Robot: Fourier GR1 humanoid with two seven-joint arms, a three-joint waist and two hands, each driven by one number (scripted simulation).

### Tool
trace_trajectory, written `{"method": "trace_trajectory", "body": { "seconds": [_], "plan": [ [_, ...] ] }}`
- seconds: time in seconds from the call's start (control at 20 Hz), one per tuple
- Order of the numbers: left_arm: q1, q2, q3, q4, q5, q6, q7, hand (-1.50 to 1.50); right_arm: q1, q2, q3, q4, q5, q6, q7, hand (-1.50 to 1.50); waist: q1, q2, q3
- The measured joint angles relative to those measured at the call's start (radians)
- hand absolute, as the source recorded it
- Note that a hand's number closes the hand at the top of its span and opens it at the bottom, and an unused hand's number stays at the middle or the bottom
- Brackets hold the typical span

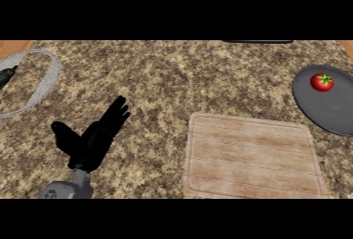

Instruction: Pick the tomato from the cutting board and place it in the pan

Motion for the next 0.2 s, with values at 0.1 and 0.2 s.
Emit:
{"method": "trace_trajectory", "body": {
  "seconds": [0.1,0.2],
  "plan": [
    [0.004,-0.002,-0.002,0.010,-0.004,-0.004,-0.006,0.00,0.022,-0.010,0.002,-0.005,-0.002,0.016,-0.004,-1.50,-0.003,-0.001,0.000],
    [0.009,0.006,0.007,0.013,0.001,-0.016,-0.011,0.00,0.040,-0.013,0.009,-0.012,-0.001,0.027,-0.008,-1.50,-0.005,-0.002,-0.001]
  ]
}}
